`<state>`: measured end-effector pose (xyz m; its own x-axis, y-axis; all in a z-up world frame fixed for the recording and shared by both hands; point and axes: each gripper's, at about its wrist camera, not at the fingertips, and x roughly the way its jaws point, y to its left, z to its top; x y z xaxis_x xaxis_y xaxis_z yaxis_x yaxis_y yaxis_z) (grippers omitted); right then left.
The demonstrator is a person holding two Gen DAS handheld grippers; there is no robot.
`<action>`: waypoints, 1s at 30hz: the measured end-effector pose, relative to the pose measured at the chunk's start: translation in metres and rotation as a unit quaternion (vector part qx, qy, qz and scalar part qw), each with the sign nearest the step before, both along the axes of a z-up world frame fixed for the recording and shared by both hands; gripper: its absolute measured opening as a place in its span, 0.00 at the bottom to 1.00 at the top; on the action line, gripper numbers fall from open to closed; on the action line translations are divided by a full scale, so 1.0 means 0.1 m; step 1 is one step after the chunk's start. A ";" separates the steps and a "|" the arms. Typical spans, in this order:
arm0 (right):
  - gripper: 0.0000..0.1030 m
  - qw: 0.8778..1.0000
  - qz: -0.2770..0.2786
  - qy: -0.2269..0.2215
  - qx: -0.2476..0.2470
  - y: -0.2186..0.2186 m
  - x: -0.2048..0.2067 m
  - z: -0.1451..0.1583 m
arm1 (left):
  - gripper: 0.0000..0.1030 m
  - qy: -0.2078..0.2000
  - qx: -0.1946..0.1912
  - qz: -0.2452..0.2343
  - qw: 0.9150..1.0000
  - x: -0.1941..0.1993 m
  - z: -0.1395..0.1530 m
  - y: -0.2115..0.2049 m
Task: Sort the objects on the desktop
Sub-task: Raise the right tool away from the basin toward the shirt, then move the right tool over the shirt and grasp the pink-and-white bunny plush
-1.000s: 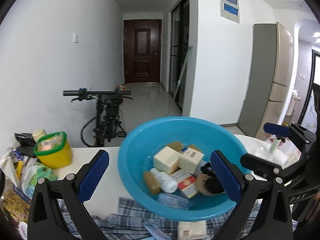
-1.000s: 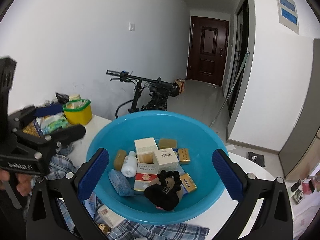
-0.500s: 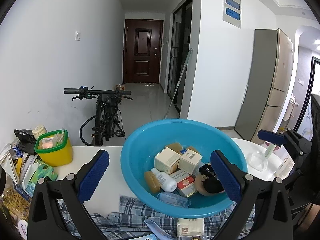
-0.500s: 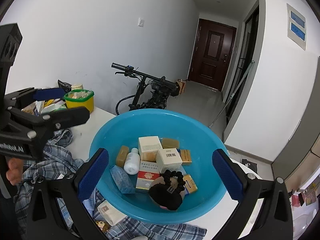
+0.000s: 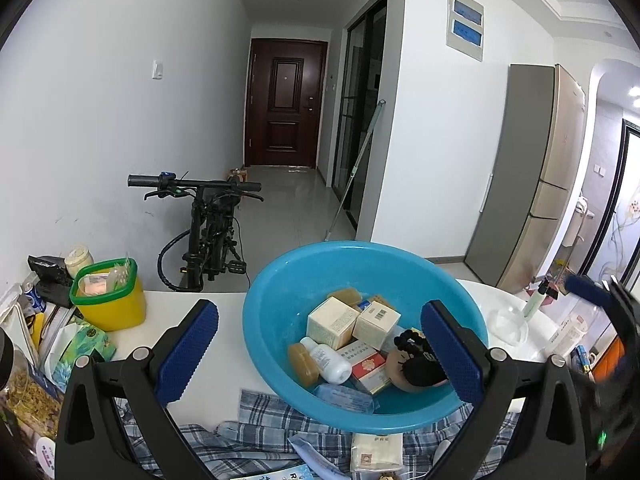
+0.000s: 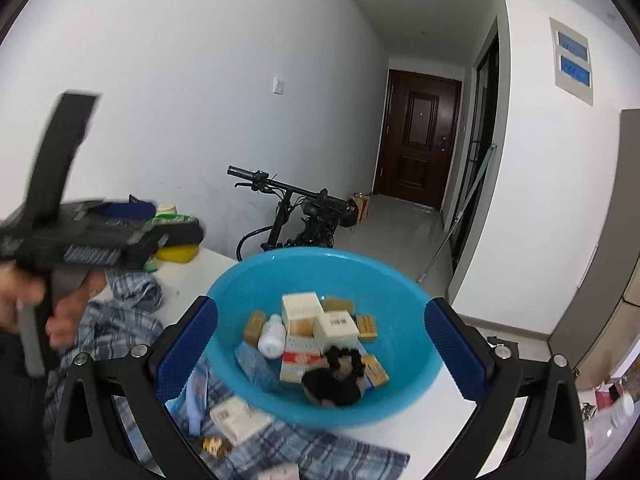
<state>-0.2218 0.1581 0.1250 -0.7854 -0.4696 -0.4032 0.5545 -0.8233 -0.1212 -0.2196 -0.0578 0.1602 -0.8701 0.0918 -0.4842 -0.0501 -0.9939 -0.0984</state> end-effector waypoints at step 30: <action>1.00 0.986 0.009 -0.146 -0.083 0.29 -0.15 -1.17 | 1.00 0.042 -0.138 0.039 0.989 0.08 -0.10 0.68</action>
